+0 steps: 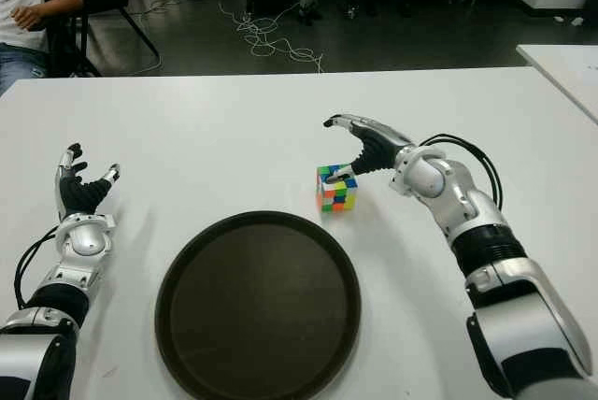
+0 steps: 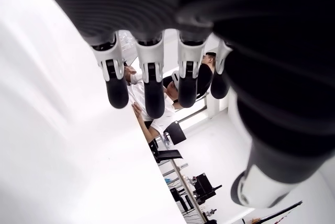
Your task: Pick up the Rubik's Cube and put it in the plate
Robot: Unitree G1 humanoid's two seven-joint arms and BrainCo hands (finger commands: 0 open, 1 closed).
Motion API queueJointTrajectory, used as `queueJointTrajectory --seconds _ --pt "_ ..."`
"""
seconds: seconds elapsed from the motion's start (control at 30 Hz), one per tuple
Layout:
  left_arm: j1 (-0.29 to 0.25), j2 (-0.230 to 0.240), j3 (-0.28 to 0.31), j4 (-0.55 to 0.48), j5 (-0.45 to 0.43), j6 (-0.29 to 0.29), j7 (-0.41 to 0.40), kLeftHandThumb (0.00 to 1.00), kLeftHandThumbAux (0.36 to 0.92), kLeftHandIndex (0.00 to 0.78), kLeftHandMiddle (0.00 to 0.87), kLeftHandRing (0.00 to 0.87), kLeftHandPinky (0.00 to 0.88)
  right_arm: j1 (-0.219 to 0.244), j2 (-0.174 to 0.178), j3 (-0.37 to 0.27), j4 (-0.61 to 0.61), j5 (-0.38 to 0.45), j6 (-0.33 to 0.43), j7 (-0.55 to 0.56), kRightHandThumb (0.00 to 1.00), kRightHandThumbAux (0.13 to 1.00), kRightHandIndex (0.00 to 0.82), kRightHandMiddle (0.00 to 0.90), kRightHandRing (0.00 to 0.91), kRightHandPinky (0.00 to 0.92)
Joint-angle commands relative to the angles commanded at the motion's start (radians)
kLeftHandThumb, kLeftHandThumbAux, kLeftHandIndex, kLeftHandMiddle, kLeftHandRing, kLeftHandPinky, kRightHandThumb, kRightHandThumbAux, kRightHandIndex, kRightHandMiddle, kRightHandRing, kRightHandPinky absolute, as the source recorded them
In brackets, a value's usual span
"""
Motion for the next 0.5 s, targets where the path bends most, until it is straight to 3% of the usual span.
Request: queueJointTrajectory --seconds 0.33,0.5 --pt "0.005 0.005 -0.011 0.000 0.014 -0.021 0.008 0.406 0.757 0.100 0.151 0.151 0.170 -0.023 0.003 0.014 0.066 -0.021 -0.046 -0.024 0.000 0.537 0.000 0.000 0.000 0.000" --pt "0.006 0.007 -0.015 0.000 0.019 -0.025 0.010 0.405 0.761 0.098 0.150 0.153 0.180 -0.030 0.005 0.016 0.079 -0.017 -0.050 -0.011 0.000 0.556 0.000 0.000 0.000 0.000"
